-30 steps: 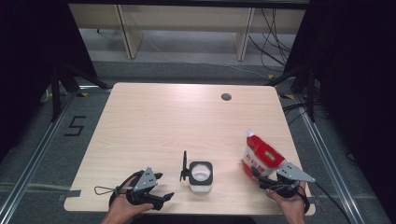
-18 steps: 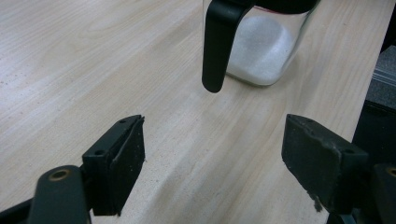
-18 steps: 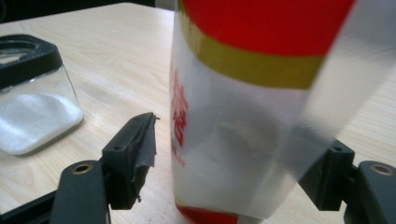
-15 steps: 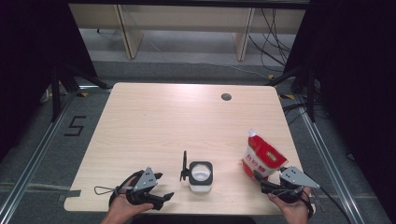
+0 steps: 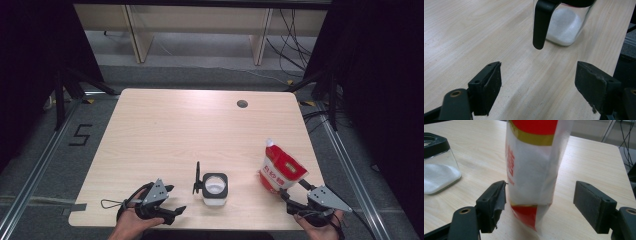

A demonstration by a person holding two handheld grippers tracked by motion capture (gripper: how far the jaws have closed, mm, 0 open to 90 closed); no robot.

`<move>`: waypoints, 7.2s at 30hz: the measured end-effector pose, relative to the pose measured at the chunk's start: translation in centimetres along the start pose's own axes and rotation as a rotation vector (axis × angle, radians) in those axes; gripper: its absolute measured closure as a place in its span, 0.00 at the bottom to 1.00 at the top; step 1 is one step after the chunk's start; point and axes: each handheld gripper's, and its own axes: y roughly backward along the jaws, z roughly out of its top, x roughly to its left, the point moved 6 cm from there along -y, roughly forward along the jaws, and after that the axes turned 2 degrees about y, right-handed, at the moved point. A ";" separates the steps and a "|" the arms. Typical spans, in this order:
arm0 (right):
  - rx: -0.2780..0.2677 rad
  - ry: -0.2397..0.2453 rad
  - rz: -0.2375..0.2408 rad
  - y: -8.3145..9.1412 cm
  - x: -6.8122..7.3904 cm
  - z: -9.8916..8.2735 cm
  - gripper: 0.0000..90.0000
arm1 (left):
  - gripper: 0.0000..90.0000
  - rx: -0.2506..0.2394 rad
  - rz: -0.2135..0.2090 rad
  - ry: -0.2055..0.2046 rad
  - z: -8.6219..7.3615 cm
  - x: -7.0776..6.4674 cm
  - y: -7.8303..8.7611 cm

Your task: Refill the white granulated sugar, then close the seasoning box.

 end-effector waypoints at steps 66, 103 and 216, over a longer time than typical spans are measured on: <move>0.152 0.002 0.032 2.4 2.3 -2.4 0.23 | 0.23 0.014 0.009 -0.016 0.0 0.3 0.2; 0.145 0.035 0.034 2.1 1.9 -2.3 0.23 | 0.99 -0.092 0.024 -0.050 4.2 -0.1 2.5; 0.154 -0.018 0.043 2.3 2.4 -2.3 0.23 | 0.38 -0.088 -0.059 0.015 5.8 -1.4 1.3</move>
